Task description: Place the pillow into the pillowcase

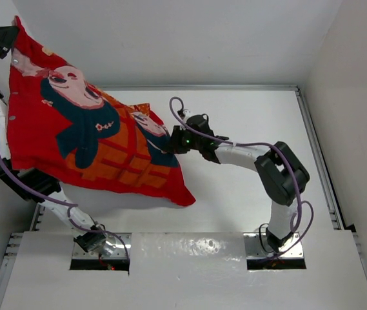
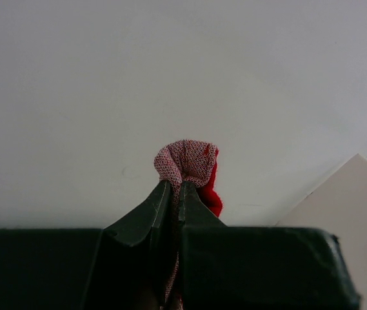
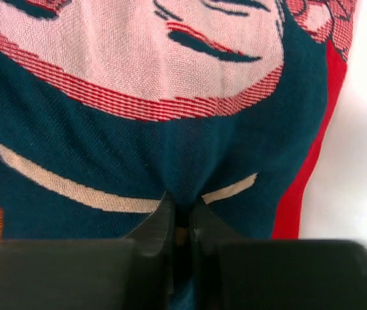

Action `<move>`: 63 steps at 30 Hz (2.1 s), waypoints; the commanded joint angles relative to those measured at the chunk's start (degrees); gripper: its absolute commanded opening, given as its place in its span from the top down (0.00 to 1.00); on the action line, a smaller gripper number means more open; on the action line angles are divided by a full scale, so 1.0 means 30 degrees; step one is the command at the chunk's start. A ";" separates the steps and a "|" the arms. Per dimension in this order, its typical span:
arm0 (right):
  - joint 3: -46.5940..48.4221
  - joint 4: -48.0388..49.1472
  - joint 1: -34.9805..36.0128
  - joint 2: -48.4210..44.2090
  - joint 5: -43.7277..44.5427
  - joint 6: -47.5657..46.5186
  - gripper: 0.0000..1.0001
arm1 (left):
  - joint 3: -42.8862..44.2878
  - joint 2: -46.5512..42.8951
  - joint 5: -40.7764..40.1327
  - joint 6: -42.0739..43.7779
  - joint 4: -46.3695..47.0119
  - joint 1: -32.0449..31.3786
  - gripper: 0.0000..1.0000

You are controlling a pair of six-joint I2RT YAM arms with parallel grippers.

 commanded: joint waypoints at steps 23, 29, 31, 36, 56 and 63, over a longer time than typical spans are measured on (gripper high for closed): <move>-0.3341 -1.0220 -0.5867 -1.2055 0.3235 -0.7958 0.01 | -0.0528 0.0284 0.1757 1.5008 -1.3778 -0.4605 0.00; -0.2110 -1.1748 -0.5984 -1.3645 0.8599 -0.7603 0.01 | -0.4528 -0.1003 -0.1058 2.6384 -2.5861 -0.4723 0.13; -0.1320 -1.2332 -0.6071 -1.2797 0.8310 -0.8015 0.01 | -0.8005 -0.1880 -0.1087 2.7764 -2.6073 -0.4899 0.12; -0.0376 -1.1695 -0.6247 -0.9489 0.6142 -0.6907 0.03 | -1.1831 -0.2208 -0.1115 2.8410 -2.4348 -0.5543 0.06; -0.2583 -1.0218 -1.2018 -0.9423 0.5316 -0.4641 0.01 | -1.0166 0.0197 -0.1849 2.5950 -1.8337 -0.7744 0.21; 0.2604 -1.7746 -1.7815 -0.9511 0.5141 -0.4969 0.01 | -0.3680 -0.0334 -0.2984 2.3930 -2.1203 -0.3821 0.04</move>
